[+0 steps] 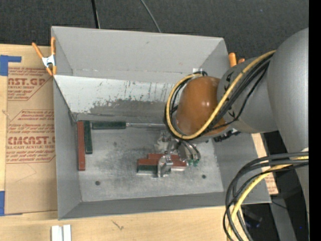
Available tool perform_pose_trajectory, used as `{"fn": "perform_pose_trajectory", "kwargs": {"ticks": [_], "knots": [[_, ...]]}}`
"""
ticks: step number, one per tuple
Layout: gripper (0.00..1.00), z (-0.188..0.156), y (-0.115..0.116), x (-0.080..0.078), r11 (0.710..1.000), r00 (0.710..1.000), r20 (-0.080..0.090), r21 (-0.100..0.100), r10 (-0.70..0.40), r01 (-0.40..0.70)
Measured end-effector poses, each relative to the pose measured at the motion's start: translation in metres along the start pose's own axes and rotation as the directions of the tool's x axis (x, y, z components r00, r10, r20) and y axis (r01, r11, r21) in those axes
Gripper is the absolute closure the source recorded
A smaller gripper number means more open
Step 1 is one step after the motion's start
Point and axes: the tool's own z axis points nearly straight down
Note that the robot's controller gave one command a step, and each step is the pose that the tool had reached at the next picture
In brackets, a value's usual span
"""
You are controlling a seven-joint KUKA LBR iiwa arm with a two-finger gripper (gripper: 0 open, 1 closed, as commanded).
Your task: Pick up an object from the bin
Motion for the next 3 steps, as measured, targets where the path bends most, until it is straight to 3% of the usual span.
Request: {"fn": "perform_pose_trajectory", "kwargs": {"ticks": [1,2,3], "knots": [[1.0,-0.118,0.003,-0.018,1.0,1.0,-0.022,0.0,-0.018,0.018],[1.0,-0.118,0.003,-0.018,1.0,1.0,-0.022,0.0,-0.018,0.018],[1.0,-0.137,-0.001,-0.013,0.995,0.994,-0.03,-0.003,-0.101,0.101]]}}
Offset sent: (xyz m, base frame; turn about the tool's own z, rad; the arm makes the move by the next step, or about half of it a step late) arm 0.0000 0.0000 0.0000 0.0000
